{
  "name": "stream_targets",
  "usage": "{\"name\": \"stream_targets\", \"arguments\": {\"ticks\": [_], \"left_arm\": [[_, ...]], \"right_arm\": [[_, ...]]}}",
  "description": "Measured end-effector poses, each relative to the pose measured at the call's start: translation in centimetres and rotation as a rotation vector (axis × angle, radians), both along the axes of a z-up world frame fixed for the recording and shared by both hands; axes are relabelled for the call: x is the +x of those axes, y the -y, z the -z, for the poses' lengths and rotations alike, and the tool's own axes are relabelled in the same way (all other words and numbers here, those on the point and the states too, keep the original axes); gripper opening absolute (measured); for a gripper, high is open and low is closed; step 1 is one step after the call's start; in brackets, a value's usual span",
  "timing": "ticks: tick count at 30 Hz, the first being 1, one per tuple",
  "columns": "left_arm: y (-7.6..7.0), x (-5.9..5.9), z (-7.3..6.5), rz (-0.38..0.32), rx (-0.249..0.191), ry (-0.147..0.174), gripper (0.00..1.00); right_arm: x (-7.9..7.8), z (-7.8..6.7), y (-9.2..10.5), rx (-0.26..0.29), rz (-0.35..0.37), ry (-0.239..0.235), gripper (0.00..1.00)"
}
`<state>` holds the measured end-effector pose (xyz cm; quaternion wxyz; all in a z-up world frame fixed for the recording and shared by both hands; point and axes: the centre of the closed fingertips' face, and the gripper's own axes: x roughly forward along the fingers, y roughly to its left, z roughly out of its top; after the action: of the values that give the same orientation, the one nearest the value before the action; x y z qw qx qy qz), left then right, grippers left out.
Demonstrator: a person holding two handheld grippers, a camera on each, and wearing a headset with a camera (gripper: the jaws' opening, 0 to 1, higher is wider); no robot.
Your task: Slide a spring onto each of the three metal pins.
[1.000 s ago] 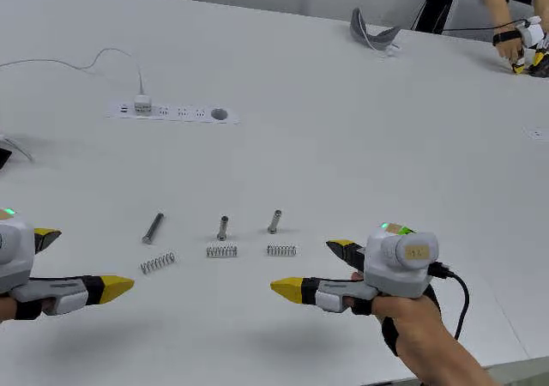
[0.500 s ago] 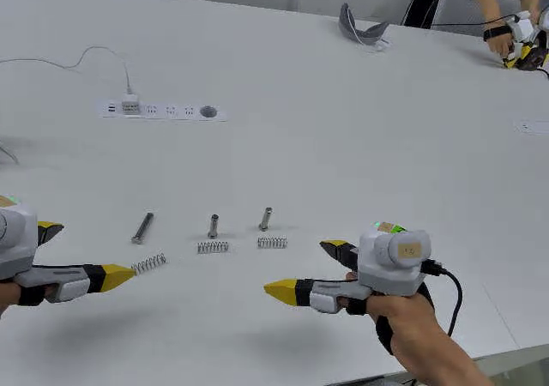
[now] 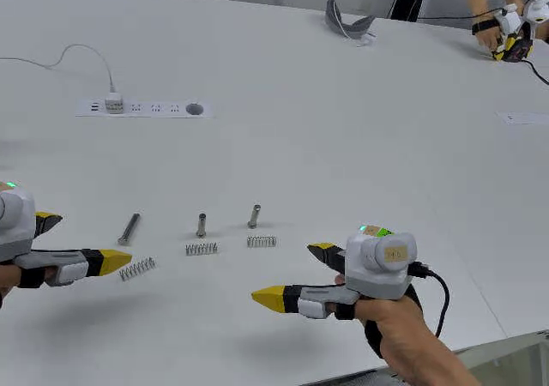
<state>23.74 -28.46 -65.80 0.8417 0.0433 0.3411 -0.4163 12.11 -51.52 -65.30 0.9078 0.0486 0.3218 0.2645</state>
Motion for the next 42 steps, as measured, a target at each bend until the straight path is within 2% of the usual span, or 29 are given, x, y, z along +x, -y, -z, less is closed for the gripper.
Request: {"name": "stream_targets", "arguments": {"ticks": [14,28,32,36,38,42], "left_arm": [[2.4,1.9,1.1,0.009,0.005,-0.013,0.84],[4.3,3.1,2.8,0.021,0.025,-0.040,0.79],[4.5,3.3,3.7,0.028,0.063,-0.039,0.72],[4.9,3.5,4.2,0.029,0.054,-0.051,0.64],[5.0,3.6,4.7,0.032,0.065,-0.054,0.57],[4.9,4.0,5.4,0.013,0.081,-0.056,0.52]], "right_arm": [[-0.3,-0.4,1.1,-0.001,0.011,0.002,0.90],[-1.1,0.1,2.1,0.004,0.041,-0.010,0.88],[-1.2,0.1,2.4,0.009,0.050,-0.009,0.87],[-1.3,0.1,2.5,0.012,0.053,-0.010,0.87],[-1.4,0.2,2.5,0.012,0.055,-0.011,0.87],[-1.5,0.3,2.6,0.010,0.055,-0.014,0.87]]}}
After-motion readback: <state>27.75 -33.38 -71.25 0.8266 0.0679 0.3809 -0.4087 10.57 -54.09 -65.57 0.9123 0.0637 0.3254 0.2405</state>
